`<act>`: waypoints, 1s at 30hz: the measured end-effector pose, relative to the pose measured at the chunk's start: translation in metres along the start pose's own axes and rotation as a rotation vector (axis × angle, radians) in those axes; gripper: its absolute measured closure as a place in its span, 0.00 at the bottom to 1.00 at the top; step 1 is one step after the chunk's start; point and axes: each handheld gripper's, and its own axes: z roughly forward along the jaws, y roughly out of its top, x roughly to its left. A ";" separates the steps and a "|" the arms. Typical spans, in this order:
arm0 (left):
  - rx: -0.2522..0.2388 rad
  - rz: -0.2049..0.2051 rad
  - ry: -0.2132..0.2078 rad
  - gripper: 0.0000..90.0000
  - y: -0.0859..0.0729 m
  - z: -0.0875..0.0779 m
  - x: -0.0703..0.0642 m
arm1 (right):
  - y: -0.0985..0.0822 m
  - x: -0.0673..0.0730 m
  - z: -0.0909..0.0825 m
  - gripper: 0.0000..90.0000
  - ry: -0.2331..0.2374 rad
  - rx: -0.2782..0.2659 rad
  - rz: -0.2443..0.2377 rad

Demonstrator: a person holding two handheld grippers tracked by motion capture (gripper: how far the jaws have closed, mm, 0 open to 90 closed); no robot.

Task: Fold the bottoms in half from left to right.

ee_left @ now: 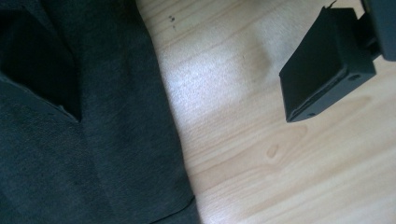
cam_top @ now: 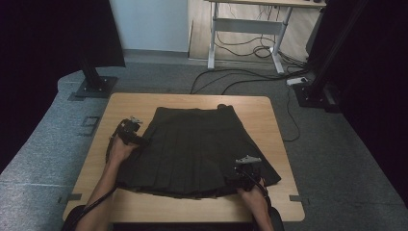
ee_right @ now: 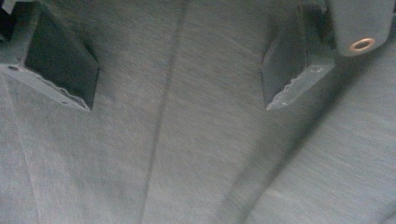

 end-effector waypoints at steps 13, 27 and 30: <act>0.000 -0.043 -0.039 0.06 -0.033 -0.026 -0.018 | 0.017 -0.043 0.018 0.15 0.009 -0.044 -0.068; -0.010 -0.030 -0.090 0.03 -0.053 -0.040 -0.050 | 0.032 -0.087 0.035 0.12 0.041 -0.084 -0.074; -0.012 -0.010 -0.106 0.00 -0.052 -0.038 -0.047 | 0.028 -0.086 0.035 0.11 0.039 -0.122 -0.063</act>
